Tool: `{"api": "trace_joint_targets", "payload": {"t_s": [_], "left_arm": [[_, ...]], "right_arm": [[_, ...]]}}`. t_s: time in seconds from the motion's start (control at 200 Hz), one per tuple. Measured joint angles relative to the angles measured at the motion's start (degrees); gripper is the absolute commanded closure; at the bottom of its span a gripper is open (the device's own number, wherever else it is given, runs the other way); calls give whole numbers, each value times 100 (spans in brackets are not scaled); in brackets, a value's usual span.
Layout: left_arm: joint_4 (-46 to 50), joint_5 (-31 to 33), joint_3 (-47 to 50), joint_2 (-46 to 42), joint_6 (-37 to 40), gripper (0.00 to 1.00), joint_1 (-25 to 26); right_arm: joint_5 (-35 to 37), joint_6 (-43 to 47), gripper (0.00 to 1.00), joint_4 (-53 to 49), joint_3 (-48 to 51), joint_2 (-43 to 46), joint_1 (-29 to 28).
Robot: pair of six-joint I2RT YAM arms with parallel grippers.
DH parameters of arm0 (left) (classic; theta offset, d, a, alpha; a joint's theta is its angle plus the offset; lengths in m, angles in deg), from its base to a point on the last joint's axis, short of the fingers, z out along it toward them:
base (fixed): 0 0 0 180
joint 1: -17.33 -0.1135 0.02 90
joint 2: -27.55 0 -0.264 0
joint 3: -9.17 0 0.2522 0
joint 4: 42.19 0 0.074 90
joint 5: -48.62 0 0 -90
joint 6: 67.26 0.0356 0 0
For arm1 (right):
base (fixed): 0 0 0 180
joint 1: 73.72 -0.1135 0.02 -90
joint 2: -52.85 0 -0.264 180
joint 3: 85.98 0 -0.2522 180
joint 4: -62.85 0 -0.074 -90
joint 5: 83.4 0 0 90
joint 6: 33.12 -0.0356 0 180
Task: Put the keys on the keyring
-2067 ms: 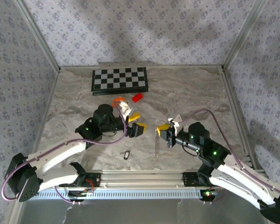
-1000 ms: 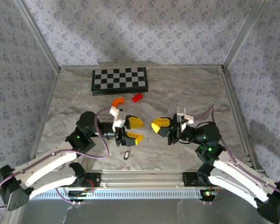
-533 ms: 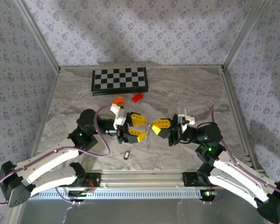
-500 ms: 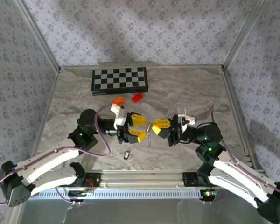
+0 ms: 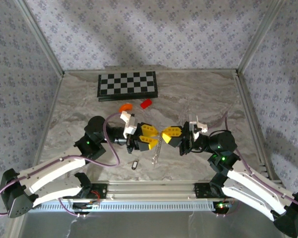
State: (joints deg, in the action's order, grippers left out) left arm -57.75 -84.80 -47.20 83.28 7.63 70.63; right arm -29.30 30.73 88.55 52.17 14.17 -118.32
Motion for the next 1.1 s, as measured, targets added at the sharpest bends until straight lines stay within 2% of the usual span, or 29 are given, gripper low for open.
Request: {"api": "trace_joint_targets", "payload": {"t_s": [0.235,0.365,0.605,0.725,0.81,0.9,1.099], "left_arm": [[72,151,0,28,59,83,11],[90,223,0,33,66,100,15],[162,319,0,31,127,100,35],[542,398,-61,9,310,100,46],[988,466,-186,-15,581,100,46],[1493,535,-348,-59,885,100,46],[2347,616,-656,-87,1469,100,46]], "right_arm": [[-17,2,100,-24,0,0,0],[-39,4,100,-24,0,9,-4],[-33,101,100,-175,2,85,-7],[48,328,77,-621,-20,208,-55],[120,568,66,-1110,-85,332,-94],[236,822,59,-1687,-223,474,-109],[562,1615,57,-3259,-970,564,-232]]}}
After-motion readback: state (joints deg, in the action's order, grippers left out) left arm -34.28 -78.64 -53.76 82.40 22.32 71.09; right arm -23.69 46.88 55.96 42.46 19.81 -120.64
